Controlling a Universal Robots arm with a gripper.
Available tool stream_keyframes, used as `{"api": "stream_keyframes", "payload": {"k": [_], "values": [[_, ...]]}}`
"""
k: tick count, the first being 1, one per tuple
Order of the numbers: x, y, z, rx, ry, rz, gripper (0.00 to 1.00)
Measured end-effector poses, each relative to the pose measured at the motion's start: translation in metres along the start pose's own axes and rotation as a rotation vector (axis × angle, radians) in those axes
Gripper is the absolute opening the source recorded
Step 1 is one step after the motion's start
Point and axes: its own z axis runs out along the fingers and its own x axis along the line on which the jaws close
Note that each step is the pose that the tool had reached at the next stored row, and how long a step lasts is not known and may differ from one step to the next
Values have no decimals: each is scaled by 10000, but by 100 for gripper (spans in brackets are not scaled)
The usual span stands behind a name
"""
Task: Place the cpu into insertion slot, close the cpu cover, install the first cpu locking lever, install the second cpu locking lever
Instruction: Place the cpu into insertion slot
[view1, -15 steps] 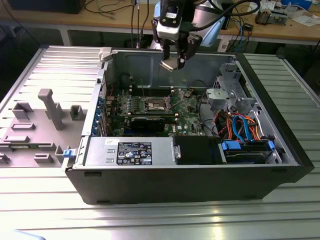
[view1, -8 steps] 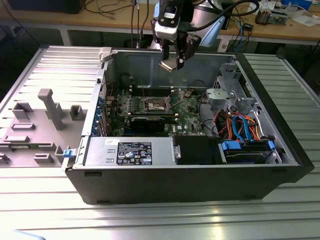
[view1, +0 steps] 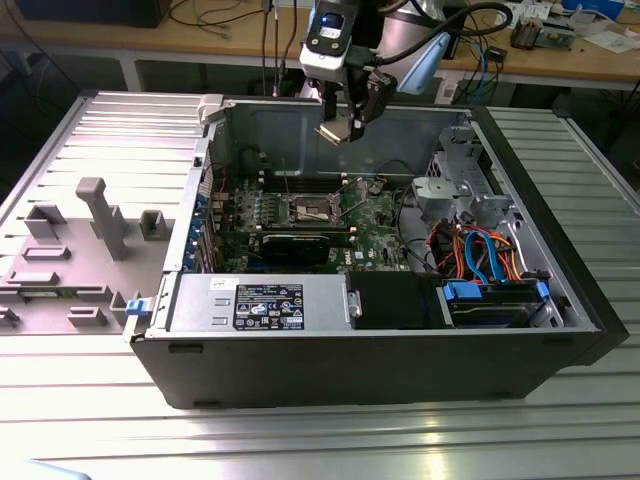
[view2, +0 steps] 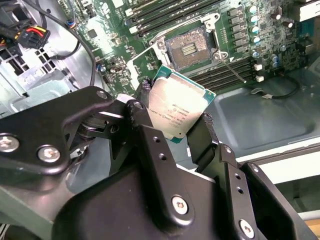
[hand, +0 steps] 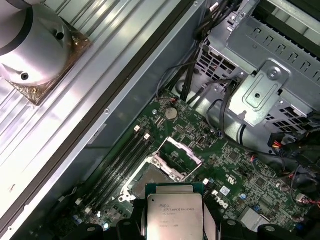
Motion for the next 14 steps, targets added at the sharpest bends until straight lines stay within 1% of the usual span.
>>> {"api": "stream_keyframes", "payload": {"k": [2,6,8,14], "values": [[5,-7,8,4,-3,70,55],[4,-10,37,-3,-47,645,55],[4,-11,57,-9,-81,1059,55],[3,-15,97,-1,-124,1777,55]]}}
